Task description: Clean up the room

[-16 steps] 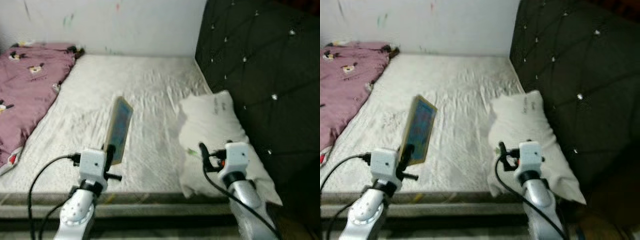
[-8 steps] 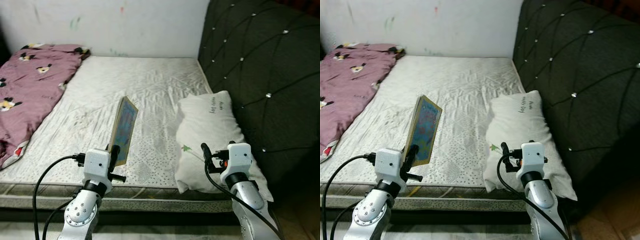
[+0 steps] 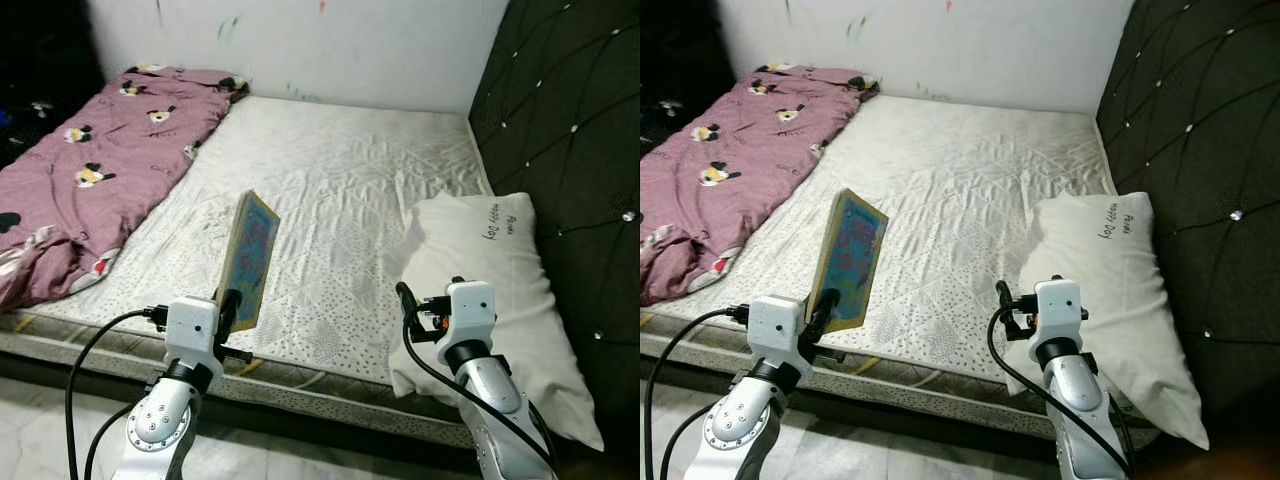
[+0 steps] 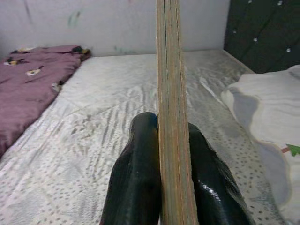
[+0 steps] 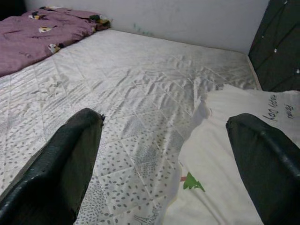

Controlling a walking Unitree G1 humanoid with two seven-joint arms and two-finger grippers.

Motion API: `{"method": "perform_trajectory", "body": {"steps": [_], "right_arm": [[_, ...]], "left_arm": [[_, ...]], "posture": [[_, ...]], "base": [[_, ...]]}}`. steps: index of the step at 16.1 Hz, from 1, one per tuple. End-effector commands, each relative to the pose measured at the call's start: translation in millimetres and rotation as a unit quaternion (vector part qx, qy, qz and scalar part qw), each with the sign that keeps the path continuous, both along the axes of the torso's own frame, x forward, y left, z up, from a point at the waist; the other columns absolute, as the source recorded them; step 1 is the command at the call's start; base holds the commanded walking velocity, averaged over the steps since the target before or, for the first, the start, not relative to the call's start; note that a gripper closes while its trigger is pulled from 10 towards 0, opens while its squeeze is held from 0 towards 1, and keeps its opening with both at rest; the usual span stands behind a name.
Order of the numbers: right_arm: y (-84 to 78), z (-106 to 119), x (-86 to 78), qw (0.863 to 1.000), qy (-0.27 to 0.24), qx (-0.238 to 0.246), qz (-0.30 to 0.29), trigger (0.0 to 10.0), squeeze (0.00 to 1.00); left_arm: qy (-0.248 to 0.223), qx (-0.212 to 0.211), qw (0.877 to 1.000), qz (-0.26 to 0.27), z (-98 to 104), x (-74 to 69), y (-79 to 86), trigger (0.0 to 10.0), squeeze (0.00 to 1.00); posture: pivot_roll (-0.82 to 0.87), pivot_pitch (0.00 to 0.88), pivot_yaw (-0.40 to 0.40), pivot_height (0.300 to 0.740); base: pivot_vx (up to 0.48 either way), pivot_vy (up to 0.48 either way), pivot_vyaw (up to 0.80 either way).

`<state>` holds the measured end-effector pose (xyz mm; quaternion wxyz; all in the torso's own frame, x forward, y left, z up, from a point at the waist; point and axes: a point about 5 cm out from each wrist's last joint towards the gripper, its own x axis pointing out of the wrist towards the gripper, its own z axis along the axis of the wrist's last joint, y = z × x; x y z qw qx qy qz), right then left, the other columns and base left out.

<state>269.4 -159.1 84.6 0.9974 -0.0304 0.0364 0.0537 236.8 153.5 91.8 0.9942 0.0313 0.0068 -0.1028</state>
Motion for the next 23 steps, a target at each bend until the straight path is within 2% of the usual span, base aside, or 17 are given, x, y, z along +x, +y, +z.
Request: {"method": "perform_trajectory", "body": {"steps": [1, 19, 23], "right_arm": [[-3.2, -0.4, 0.4, 1.0, 0.0, -0.001, -0.009, 10.0, 0.0], [-4.1, -0.3, 1.4, 1.0, 0.001, -0.002, -0.013, 10.0, 0.0], [-5.2, -1.0, 1.2, 1.0, 0.003, -0.001, -0.013, 10.0, 0.0]], "left_arm": [[-0.026, -0.004, 1.0, -0.005, 9.4, 3.2, -0.5, 10.0, 0.0], [-0.023, -0.006, 1.0, -0.007, 8.8, 4.0, 0.1, 10.0, 0.0], [-0.017, -0.005, 1.0, 0.007, 6.9, 4.8, 1.7, 10.0, 0.0]], "posture": [[0.01, 0.0, -0.003, 0.74], [0.0, 0.007, -0.002, 0.74], [0.0, 0.01, -0.008, 0.74]], "base": [[0.259, 0.0, 0.0], [0.295, 0.0, 0.0], [0.0, 0.0, 0.0]]}}
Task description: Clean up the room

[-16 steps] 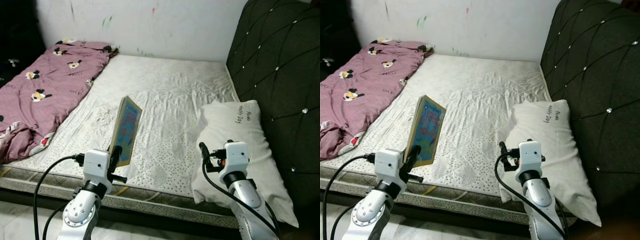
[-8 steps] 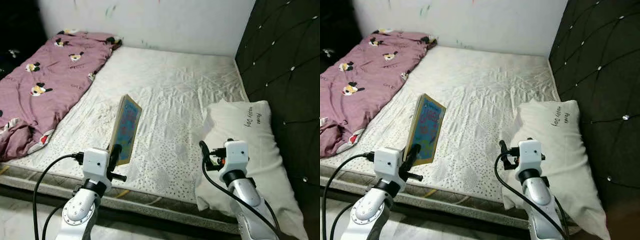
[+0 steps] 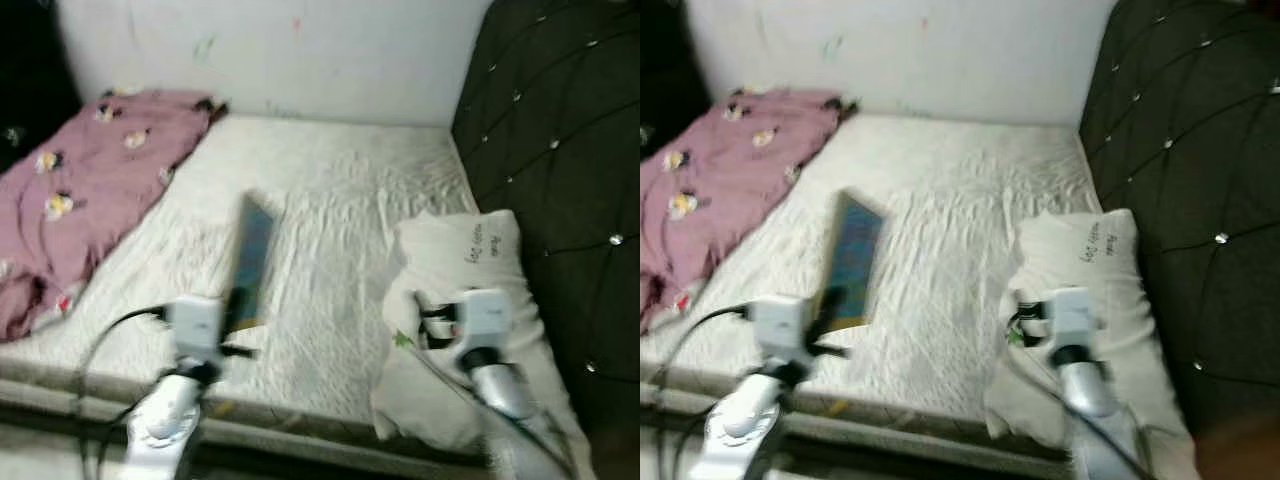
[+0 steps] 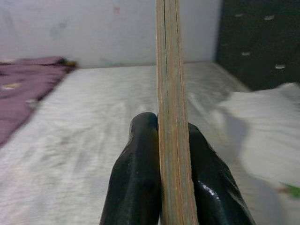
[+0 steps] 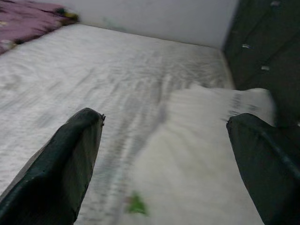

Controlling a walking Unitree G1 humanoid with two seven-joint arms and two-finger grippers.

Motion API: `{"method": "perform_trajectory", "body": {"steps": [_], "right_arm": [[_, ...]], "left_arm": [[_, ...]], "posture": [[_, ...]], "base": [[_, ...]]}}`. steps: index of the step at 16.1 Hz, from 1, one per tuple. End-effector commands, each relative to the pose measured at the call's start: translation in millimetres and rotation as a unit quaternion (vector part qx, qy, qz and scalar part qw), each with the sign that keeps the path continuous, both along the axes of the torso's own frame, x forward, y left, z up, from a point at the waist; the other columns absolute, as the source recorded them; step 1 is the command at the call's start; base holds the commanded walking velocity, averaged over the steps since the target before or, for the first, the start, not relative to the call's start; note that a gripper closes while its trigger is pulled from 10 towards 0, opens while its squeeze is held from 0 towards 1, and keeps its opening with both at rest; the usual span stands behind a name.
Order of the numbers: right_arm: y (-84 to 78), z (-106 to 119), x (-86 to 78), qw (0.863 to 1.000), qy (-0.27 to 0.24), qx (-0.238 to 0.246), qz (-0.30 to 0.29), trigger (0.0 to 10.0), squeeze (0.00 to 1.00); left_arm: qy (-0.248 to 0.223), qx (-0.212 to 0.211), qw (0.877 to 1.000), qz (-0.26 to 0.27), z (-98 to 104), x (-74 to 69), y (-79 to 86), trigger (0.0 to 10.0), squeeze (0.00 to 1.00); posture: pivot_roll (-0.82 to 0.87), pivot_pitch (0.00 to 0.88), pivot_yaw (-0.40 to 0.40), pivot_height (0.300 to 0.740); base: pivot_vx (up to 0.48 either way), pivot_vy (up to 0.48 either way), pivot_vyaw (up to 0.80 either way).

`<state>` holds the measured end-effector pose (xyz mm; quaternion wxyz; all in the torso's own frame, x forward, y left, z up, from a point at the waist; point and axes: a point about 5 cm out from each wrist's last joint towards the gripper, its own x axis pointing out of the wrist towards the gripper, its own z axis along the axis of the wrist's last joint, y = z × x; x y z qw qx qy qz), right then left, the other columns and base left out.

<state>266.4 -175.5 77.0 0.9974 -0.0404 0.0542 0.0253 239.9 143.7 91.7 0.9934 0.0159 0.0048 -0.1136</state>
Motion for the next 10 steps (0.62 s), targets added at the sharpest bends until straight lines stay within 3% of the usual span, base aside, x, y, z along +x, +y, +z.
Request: {"method": "perform_trajectory", "body": {"steps": [1, 5, 10], "right_arm": [[11.0, 6.4, 4.2, 1.0, -0.013, 0.012, 0.015, 10.0, 0.0], [10.3, 4.9, 4.3, 1.0, -0.009, 0.017, 0.013, 10.0, 0.0], [10.4, 4.2, 3.6, 1.0, -0.006, 0.018, 0.015, 10.0, 0.0]], "left_arm": [[-0.015, 0.01, 1.0, 0.024, 6.7, 1.9, 12.7, 10.0, 0.0], [-0.015, 0.013, 1.0, 0.021, 6.4, 2.3, 11.6, 10.0, 0.0], [-0.012, 0.011, 1.0, 0.024, 5.3, 1.0, 11.6, 10.0, 0.0]], "posture": [[0.0, 0.01, -0.008, 0.74], [0.0, 0.009, -0.008, 0.74], [0.0, 0.011, -0.006, 0.74]], "base": [[0.0, 0.0, 0.0], [0.0, 0.0, 0.0], [0.0, 0.0, -0.74]]}}
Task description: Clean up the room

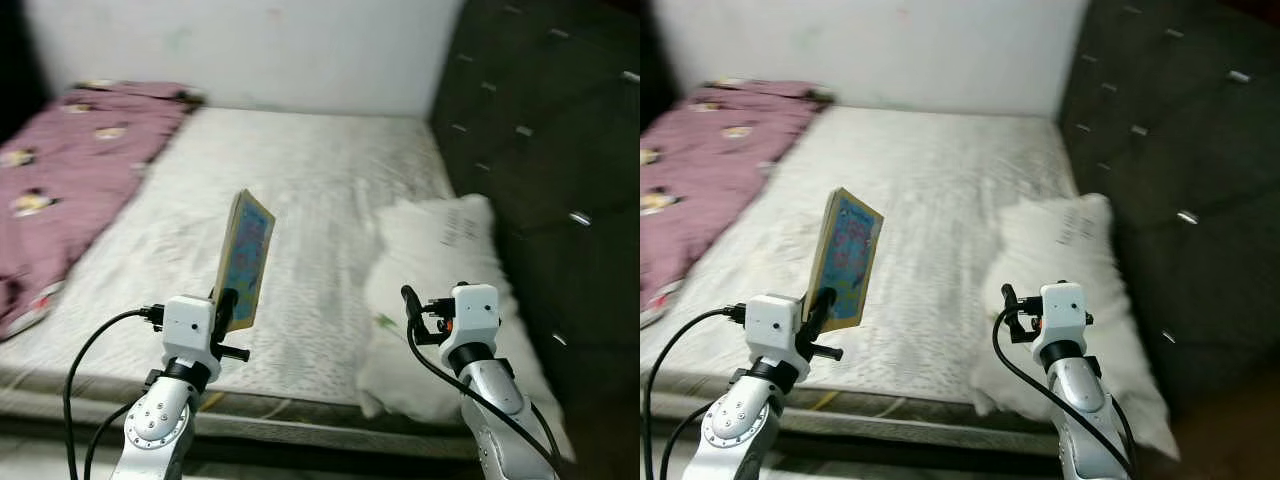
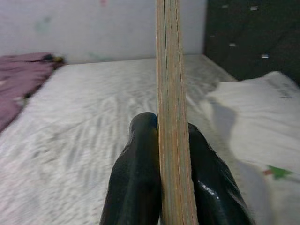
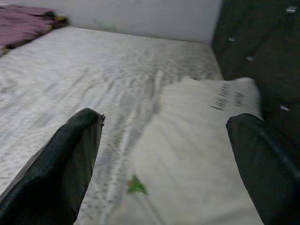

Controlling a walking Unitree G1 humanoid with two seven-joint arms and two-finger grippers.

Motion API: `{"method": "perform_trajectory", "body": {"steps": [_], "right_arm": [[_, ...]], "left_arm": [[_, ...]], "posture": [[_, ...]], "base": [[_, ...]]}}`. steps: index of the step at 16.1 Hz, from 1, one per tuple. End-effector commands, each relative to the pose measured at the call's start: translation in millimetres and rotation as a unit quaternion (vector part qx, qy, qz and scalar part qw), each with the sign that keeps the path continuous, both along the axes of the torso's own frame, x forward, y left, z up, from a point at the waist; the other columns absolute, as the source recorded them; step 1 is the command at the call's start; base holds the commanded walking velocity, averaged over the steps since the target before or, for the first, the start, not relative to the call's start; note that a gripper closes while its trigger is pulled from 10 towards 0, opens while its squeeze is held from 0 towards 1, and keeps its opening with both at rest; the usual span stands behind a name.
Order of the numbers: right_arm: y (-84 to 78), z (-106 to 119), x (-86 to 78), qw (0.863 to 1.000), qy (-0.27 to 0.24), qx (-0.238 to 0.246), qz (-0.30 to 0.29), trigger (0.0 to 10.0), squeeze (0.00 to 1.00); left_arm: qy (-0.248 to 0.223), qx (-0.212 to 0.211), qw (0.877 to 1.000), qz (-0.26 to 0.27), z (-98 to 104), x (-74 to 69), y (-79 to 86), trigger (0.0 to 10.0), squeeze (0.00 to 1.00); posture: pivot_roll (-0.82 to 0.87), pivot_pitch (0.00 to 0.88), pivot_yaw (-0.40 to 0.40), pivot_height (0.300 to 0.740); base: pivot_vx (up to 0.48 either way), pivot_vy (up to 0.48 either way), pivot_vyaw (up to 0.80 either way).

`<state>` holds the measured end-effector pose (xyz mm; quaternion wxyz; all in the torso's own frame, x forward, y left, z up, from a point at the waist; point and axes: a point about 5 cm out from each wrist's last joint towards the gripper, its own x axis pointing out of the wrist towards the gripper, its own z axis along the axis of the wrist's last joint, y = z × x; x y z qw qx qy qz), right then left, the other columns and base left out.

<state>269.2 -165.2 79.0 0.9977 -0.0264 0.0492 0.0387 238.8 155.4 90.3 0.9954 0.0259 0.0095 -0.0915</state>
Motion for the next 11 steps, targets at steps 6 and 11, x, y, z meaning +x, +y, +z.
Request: {"method": "perform_trajectory", "body": {"steps": [6, 11], "right_arm": [[3.0, 0.4, -1.1, 1.0, -0.001, 0.006, 0.01, 10.0, 0.0], [2.8, -0.9, -3.5, 1.0, 0.003, 0.011, 0.01, 10.0, 0.0]], "left_arm": [[-0.008, -0.002, 1.0, 0.009, 3.5, 0.5, 0.6, 10.0, 0.0], [-0.002, -0.008, 1.0, 0.008, 2.7, -1.4, 0.7, 10.0, 0.0]], "posture": [[0.0, 0.007, -0.004, 0.74], [0.0, 0.022, -0.003, 0.74]], "base": [[0.0, 0.0, -0.24], [0.0, 0.0, 0.0]]}}
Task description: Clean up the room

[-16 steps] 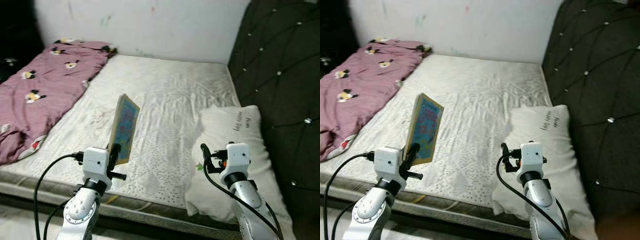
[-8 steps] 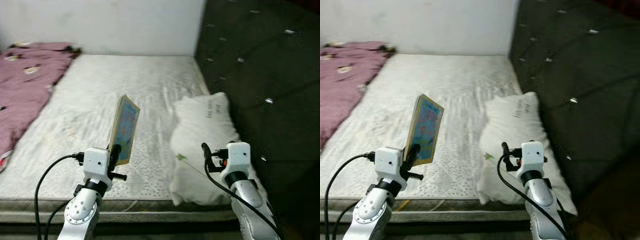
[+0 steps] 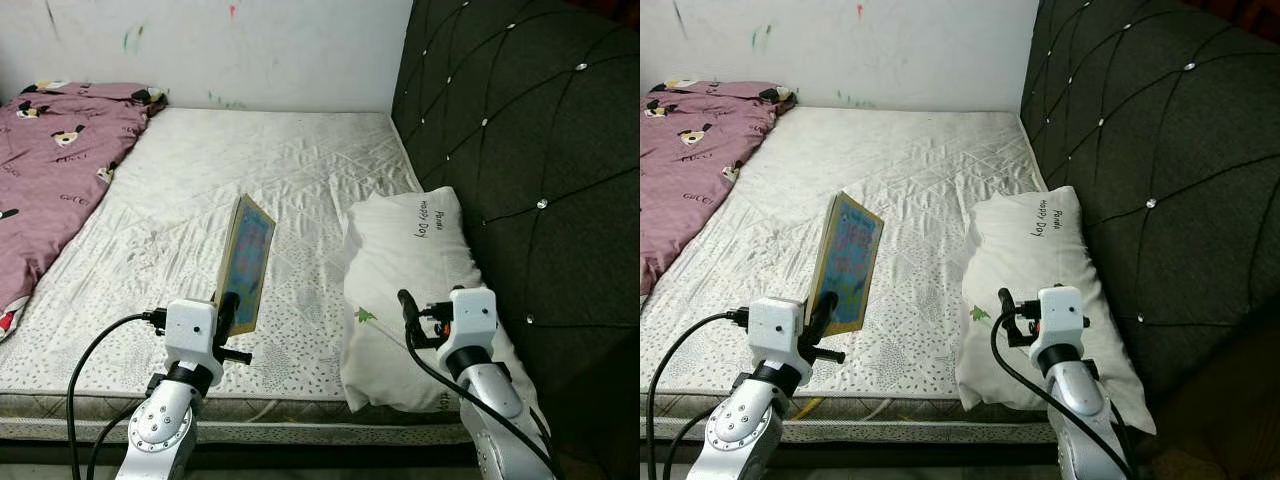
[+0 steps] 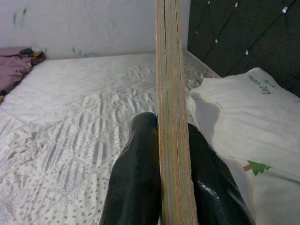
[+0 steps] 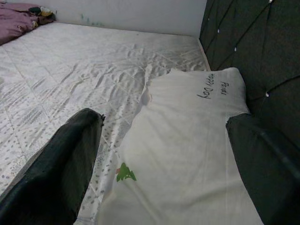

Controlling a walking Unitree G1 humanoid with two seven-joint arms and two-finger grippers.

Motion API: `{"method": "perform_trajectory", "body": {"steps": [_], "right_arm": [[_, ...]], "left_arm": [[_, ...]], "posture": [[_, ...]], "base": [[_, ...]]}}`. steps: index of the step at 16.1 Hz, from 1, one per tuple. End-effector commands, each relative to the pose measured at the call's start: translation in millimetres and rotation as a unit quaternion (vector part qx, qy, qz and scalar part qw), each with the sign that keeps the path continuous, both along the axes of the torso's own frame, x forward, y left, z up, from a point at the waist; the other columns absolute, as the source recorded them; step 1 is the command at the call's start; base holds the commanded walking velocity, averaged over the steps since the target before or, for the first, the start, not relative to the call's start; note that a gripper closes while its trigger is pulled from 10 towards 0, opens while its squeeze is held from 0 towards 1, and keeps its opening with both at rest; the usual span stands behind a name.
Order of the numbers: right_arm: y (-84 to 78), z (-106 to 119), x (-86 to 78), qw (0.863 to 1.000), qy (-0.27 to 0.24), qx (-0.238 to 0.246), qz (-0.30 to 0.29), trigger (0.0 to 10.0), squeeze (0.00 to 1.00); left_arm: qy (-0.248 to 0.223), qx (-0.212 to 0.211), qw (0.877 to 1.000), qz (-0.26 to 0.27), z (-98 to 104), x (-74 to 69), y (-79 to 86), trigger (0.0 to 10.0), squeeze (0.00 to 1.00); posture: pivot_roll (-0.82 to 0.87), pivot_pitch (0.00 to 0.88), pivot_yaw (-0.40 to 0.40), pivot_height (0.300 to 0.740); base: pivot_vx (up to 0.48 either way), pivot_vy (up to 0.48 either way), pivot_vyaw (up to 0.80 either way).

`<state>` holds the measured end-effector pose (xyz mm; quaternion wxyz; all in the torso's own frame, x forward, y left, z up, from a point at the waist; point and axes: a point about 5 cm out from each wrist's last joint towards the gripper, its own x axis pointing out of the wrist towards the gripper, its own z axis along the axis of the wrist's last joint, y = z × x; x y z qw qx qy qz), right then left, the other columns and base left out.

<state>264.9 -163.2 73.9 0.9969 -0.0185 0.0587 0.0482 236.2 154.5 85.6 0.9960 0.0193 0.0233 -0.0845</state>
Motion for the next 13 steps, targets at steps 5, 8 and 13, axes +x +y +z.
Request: {"method": "perform_trajectory", "body": {"steps": [5, 8, 13], "right_arm": [[0.2, 4.2, -1.2, 1.0, -0.003, 0.008, 0.0, 10.0, 0.0], [-1.4, 4.4, -1.5, 1.0, -0.002, 0.011, -0.005, 10.0, 0.0], [2.1, 8.4, -1.2, 1.0, -0.008, 0.006, 0.011, 10.0, 0.0]], "left_arm": [[-0.012, -0.006, 1.0, 0.001, 7.6, -0.6, 1.8, 10.0, 0.0], [-0.01, -0.008, 1.0, 0.005, 8.0, -0.7, 2.1, 10.0, 0.0], [-0.009, -0.012, 1.0, 0.002, 10.1, 1.1, 0.1, 10.0, 0.0]], "posture": [[0.0, 0.038, -0.003, 0.74], [0.0, 0.042, -0.003, 0.74], [-0.01, 0.076, -0.007, 0.74]], "base": [[0.0, 0.0, 0.0], [0.0, 0.0, 0.0], [0.0, 0.0, 0.0]]}}
